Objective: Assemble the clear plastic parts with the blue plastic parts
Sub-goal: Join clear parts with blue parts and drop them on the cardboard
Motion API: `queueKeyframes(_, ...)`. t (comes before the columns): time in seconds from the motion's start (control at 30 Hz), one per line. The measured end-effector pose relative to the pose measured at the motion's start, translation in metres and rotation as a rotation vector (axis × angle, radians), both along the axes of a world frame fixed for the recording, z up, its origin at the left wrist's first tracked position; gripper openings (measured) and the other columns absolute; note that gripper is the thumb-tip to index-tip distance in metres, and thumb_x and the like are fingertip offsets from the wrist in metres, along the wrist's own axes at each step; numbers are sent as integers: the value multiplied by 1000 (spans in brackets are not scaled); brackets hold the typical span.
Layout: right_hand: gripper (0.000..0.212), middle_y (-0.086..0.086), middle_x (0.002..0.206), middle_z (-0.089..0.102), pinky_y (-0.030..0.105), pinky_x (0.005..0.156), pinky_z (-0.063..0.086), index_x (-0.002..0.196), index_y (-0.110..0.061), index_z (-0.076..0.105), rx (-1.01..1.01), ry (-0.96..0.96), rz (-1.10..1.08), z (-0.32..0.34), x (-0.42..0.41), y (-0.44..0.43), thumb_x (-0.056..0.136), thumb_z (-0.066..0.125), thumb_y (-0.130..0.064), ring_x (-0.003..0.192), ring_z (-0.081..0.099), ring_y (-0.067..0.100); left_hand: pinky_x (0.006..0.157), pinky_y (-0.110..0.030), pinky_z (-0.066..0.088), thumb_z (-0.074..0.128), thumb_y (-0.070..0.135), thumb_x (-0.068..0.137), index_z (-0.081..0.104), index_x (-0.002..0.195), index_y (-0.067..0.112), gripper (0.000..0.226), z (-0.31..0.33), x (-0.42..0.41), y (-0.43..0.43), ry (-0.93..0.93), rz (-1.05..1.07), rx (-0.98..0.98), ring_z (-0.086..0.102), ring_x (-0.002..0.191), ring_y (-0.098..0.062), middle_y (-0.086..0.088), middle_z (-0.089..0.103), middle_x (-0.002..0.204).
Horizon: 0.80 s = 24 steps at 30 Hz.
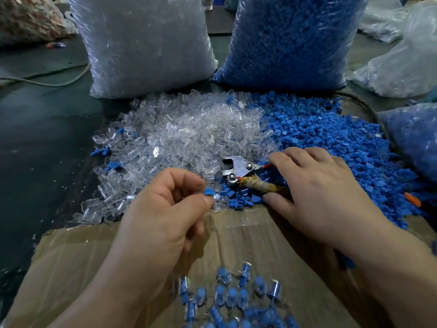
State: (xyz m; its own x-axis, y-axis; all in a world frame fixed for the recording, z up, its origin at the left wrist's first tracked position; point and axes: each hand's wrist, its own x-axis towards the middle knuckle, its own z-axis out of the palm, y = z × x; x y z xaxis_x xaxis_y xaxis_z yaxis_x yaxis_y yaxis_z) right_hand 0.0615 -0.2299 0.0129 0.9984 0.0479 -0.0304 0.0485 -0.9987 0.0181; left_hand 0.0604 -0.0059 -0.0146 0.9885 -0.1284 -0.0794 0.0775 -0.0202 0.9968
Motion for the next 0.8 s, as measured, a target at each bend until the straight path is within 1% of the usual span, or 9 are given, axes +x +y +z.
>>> queueKeyframes(0.1,76,-11,136,45,42,102,34,139,-37,29,-20,25,21,2,5,-3,73,24,-75,124,36,23,34,-21,36,73,12,78,70,78,33,21,1,1,0,22,-11,-13,50,47,-15,0,58,56)
queueKeyframes(0.17,78,-14,133,47,42,99,34,139,-40,27,-18,44,45,3,7,-8,70,24,-77,123,34,22,34,-20,36,75,13,74,71,78,32,20,2,1,0,37,-20,-41,50,47,-14,0,58,57)
queueKeyframes(0.27,78,-17,132,46,42,99,33,138,-43,27,1,68,67,5,8,-13,69,28,-78,124,30,20,34,-21,36,72,10,80,71,77,33,23,3,1,0,46,-16,-47,49,47,-15,1,57,56)
queueKeyframes(0.37,68,-14,124,52,41,96,33,135,-41,36,-13,36,82,6,10,-12,75,41,-71,117,36,20,35,-20,36,76,25,66,71,78,32,15,4,1,0,54,-29,-67,48,47,-15,1,57,56)
queueKeyframes(0.47,60,-10,114,53,41,96,33,132,-38,43,33,-33,66,6,10,-10,77,49,-61,107,41,18,36,-19,38,76,37,54,71,78,29,26,6,1,-1,45,-36,-79,50,47,-13,1,59,58)
queueKeyframes(0.57,56,-6,106,53,34,82,34,129,-30,48,205,-175,41,12,3,-11,78,49,-54,99,42,15,37,-19,39,76,41,52,70,79,29,30,7,1,0,27,-29,-79,50,48,-13,0,59,60)
queueKeyframes(0.67,48,-10,94,49,22,63,32,124,-30,47,319,-239,88,19,-6,-6,81,43,-53,79,42,8,37,-19,38,76,35,57,71,81,28,25,8,1,1,24,-8,-120,46,47,-14,-1,58,59)
queueKeyframes(0.73,44,-15,87,51,15,58,31,119,-29,52,341,-226,177,22,-13,1,81,43,-49,72,47,2,36,-18,37,74,27,63,71,83,26,20,8,1,2,19,6,-142,45,47,-14,0,58,60)
queueKeyframes(0.8,46,-13,90,57,20,59,40,119,-28,55,336,-184,251,21,-18,5,80,44,-49,75,52,4,36,-19,36,74,28,64,71,84,26,21,8,3,3,-13,14,-114,45,48,-13,1,58,62)
